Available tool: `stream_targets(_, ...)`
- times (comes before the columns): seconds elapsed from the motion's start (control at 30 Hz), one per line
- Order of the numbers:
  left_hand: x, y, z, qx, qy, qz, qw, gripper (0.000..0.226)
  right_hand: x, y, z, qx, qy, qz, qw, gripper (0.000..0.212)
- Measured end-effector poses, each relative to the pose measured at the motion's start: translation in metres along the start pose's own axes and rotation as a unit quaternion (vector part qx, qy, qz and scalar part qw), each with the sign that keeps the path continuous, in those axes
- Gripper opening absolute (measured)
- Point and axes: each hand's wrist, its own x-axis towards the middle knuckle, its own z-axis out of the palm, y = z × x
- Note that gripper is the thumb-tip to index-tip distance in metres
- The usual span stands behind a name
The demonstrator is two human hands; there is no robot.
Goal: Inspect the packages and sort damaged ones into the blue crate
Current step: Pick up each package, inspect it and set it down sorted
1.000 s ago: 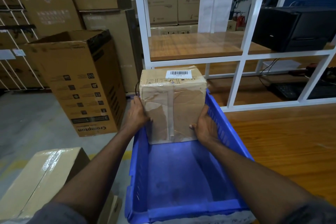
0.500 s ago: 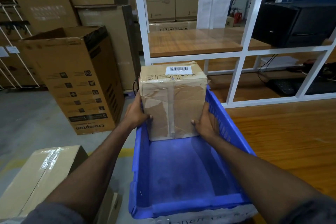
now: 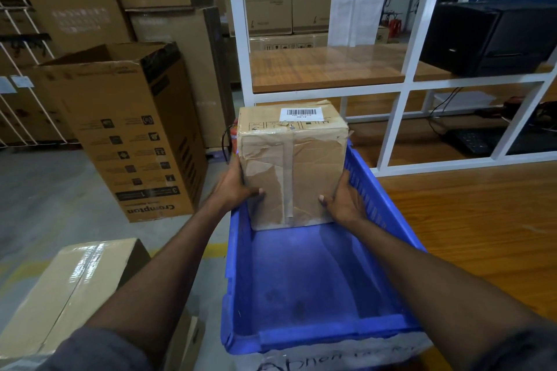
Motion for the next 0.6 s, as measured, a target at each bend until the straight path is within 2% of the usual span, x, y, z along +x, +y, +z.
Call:
stream_targets(0.1, -0.005, 0.004, 0.002, -0.022, -0.01, -0.011, 1.0, 0.09, 0.004, -0.002, 0.001, 0.011, -0.001, 0.022, 1.0, 0.109)
stream_targets(0.27, -0.019, 0.01, -0.002, -0.119, -0.021, -0.076, 0.99, 0.074, -0.001, -0.021, -0.009, 0.038, -0.011, 0.078, 0.996, 0.129)
stream_targets(0.4, -0.034, 0.014, -0.004, -0.123, -0.019, -0.066, 0.99, 0.072, -0.008, -0.036, -0.017, 0.067, -0.003, 0.089, 0.994, 0.127)
stream_targets(0.5, -0.045, 0.017, -0.007, -0.116, -0.016, -0.064, 0.991, 0.081, -0.018, -0.046, -0.02, 0.09, -0.005, 0.091, 0.992, 0.125)
stream_targets(0.6, -0.057, 0.02, -0.007, -0.126, -0.013, -0.054, 0.991, 0.076, -0.031, -0.054, -0.021, 0.113, -0.019, 0.092, 0.989, 0.123)
